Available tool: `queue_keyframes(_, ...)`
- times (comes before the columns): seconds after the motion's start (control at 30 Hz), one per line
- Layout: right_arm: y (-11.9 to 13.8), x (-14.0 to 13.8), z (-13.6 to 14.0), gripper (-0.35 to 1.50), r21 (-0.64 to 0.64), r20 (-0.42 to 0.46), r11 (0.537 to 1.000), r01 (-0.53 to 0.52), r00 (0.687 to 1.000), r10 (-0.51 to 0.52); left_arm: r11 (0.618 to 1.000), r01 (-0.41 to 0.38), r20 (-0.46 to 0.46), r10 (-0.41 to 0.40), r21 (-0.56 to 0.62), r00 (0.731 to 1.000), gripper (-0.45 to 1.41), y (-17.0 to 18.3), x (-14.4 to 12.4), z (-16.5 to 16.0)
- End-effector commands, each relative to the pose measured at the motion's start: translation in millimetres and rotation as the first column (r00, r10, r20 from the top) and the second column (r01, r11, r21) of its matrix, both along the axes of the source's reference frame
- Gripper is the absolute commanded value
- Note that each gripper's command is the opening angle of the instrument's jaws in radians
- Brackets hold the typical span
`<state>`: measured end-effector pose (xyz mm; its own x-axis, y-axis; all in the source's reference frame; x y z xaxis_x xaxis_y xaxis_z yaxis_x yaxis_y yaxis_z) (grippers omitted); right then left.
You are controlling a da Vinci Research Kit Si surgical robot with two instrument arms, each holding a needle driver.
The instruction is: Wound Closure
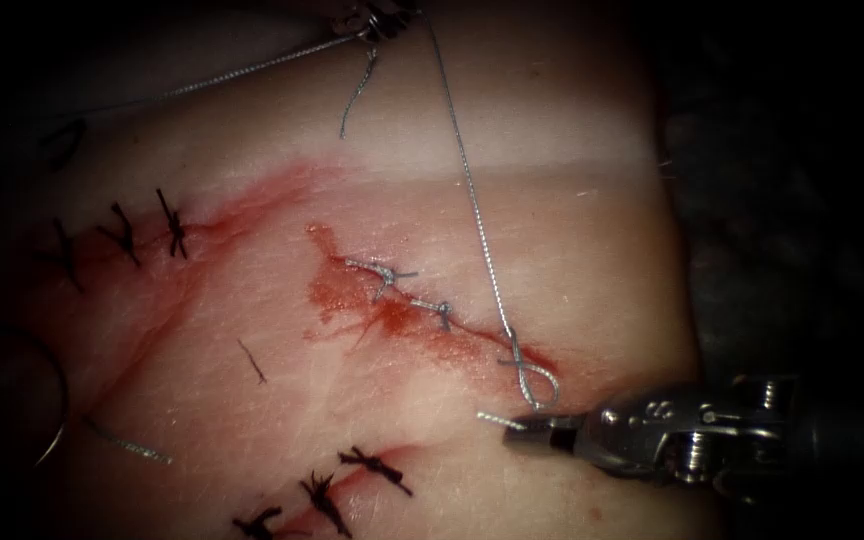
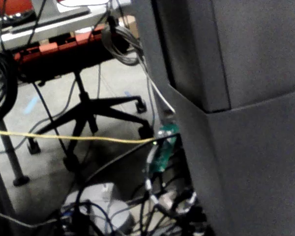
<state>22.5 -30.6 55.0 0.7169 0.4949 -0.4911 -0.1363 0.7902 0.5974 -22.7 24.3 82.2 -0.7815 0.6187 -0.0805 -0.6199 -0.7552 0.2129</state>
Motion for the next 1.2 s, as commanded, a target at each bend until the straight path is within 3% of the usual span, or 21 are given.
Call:
queue_keyframes(0.03, -1.3, 1.1, -0.3, -0.35, 0.016, -0.004, 1.000, 0.015, 1.000, -0.015, 0.999, -0.024, -0.045, 0.022, -0.030, 0.999, -0.45, 0.3, -0.6, 0.6)
queue_keyframes(0.17, -3.4, 1.4, -0.9, -0.35, 0.054, -0.008, 0.996, 0.066, 0.998, -0.066, 0.987, -0.080, -0.207, 0.049, -0.141, 0.977, -0.45, 2.0, -1.2, 0.7)
queue_keyframes(0.47, -4.9, 1.7, -1.1, -0.35, 0.094, -0.056, 0.986, 0.135, 0.990, -0.130, 0.990, -0.030, -0.264, -0.007, -0.136, 0.964, -0.45, 5.0, -1.1, 0.9)
queue_keyframes(0.5, -5.0, 1.8, -1.1, -0.35, 0.098, -0.065, 0.984, 0.149, 0.988, -0.144, 0.991, -0.005, -0.267, -0.031, -0.134, 0.963, -0.45, 5.4, -1.1, 0.5)
queue_keyframes(0.53, -5.1, 1.8, -1.1, -0.35, 0.108, -0.077, 0.979, 0.172, 0.983, -0.164, 0.986, 0.072, -0.253, -0.109, -0.149, 0.961, -0.45, 6.0, -1.3, 0.1)
queue_keyframes(0.57, -5.1, 1.8, -1.1, -0.35, 0.108, -0.077, 0.979, 0.172, 0.983, -0.164, 0.986, 0.072, -0.253, -0.109, -0.149, 0.961, -0.45, 6.0, -1.3, 0.1)
queue_keyframes(0.7, -5.5, 1.7, -1.1, -0.35, 0.118, -0.107, 0.968, 0.222, 0.972, -0.210, 0.963, 0.205, -0.196, -0.239, -0.178, 0.951, -0.45, 7.6, -1.7, -1.2)
queue_keyframes(0.87, -6.1, 1.7, -1.2, -0.35, 0.108, -0.104, 0.970, 0.217, 0.973, -0.206, 0.922, 0.330, -0.149, -0.362, -0.202, 0.920, -0.45, 9.8, -1.7, -3.3)
queue_keyframes(1.0, -6.5, 1.8, -1.3, -0.35, 0.106, -0.113, 0.969, 0.222, 0.971, -0.210, 0.931, 0.287, -0.154, -0.325, -0.227, 0.933, -0.45, 10.6, -1.6, -4.0)
queue_keyframes(1.03, -6.8, 1.8, -1.3, -0.35, 0.110, -0.114, 0.969, 0.222, 0.971, -0.209, 0.934, 0.246, -0.163, -0.294, -0.260, 0.942, -0.45, 10.8, -1.4, -4.3)
queue_keyframes(1.2, -7.1, 1.9, -1.2, -0.35, 0.112, -0.122, 0.967, 0.228, 0.969, -0.214, 0.929, 0.165, -0.222, -0.247, -0.331, 0.943, -0.45, 10.9, -1.5, -4.3)
